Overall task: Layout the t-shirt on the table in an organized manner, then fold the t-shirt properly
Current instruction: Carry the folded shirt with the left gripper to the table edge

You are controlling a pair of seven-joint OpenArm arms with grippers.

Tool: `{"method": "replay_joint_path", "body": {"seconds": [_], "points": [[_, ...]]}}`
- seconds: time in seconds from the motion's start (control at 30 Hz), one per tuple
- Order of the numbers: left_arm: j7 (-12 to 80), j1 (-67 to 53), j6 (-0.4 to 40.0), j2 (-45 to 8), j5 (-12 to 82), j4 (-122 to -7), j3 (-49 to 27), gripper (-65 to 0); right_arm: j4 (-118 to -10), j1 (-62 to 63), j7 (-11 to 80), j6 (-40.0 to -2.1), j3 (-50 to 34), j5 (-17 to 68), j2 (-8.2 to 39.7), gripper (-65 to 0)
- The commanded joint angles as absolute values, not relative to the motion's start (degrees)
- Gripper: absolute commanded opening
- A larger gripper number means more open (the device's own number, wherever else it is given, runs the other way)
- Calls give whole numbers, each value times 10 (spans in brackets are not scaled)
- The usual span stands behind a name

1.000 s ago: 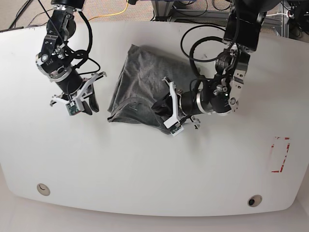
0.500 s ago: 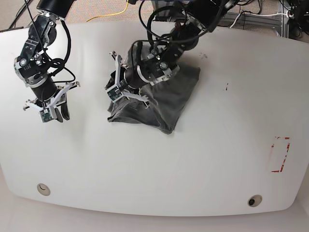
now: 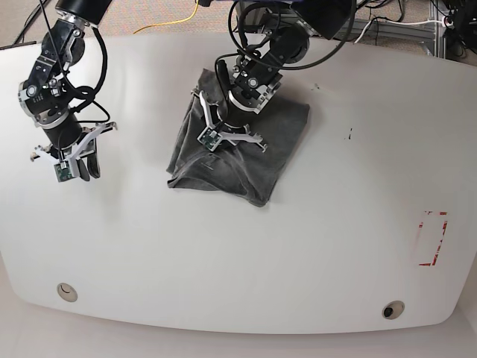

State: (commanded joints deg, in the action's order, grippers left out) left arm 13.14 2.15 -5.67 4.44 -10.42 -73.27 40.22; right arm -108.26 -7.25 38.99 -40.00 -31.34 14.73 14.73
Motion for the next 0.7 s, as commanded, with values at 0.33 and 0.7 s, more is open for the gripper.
{"method": "replay_joint_path", "body": {"seconds": [0.33, 0.7], "points": [[130, 39, -32, 5, -99, -670, 326, -567, -1084, -75, 390, -400, -314, 146, 134, -539], [131, -22, 99, -115, -99, -726, 179, -567, -1087, -80, 390, -400, -313, 147, 133, -541]]}}
